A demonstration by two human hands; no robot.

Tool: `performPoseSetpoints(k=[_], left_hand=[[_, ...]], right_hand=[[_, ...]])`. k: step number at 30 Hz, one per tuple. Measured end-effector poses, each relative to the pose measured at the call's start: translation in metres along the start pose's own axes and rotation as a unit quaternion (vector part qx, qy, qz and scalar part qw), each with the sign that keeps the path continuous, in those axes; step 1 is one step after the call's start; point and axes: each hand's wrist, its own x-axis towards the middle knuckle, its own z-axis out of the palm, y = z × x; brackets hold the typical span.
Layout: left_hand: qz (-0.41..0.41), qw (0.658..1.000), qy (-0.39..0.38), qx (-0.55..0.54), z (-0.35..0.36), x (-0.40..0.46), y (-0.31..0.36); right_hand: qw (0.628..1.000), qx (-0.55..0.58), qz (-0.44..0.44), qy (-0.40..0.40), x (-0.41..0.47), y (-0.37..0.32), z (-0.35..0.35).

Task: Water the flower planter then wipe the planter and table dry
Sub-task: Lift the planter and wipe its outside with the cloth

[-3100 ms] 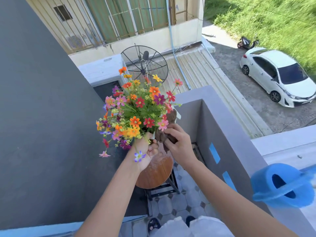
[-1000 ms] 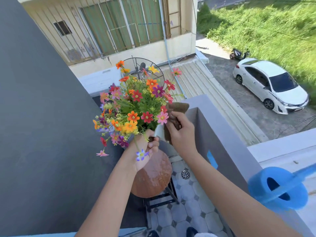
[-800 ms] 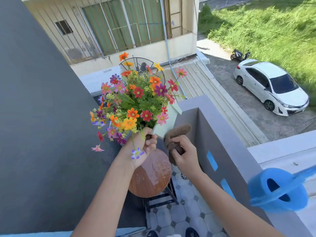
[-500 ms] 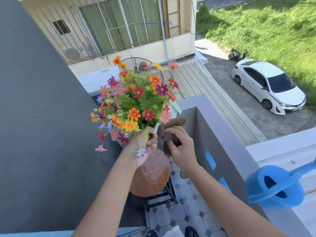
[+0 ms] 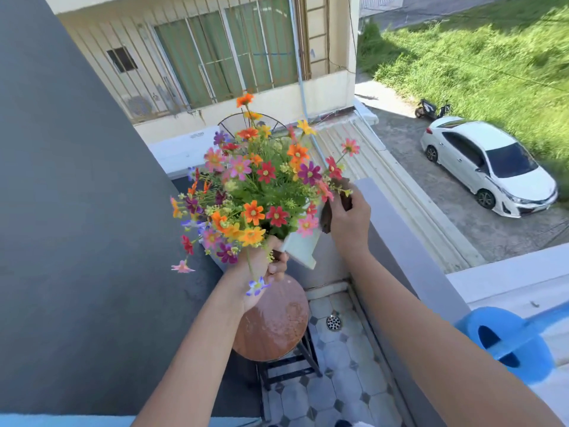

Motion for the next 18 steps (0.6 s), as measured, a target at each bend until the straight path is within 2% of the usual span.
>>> performPoseSetpoints(k=[3,8,14,18], left_hand=[[0.015,1.000,-0.004,0.007,-0.014,0.000,0.002],[0.020,0.993,0.028,0.115,-0.034,0.004,0.010],[0.028,0.977,0.020,0.209,-0.056,-0.001,0.027],[0.023,0.957,-0.005,0.290,-0.065,-0.001,0.035]], right_hand=[[0.996,0.034,0.050,-0.062,0.015,-0.007,-0.011],[0.972,0.014,0.119,-0.202,0.024,-0.019,-0.020],[0.944,-0.034,0.204,-0.256,0.020,-0.026,-0.023],[0.913,-0.005,0.261,-0.315,0.017,-0.037,-0.022]])
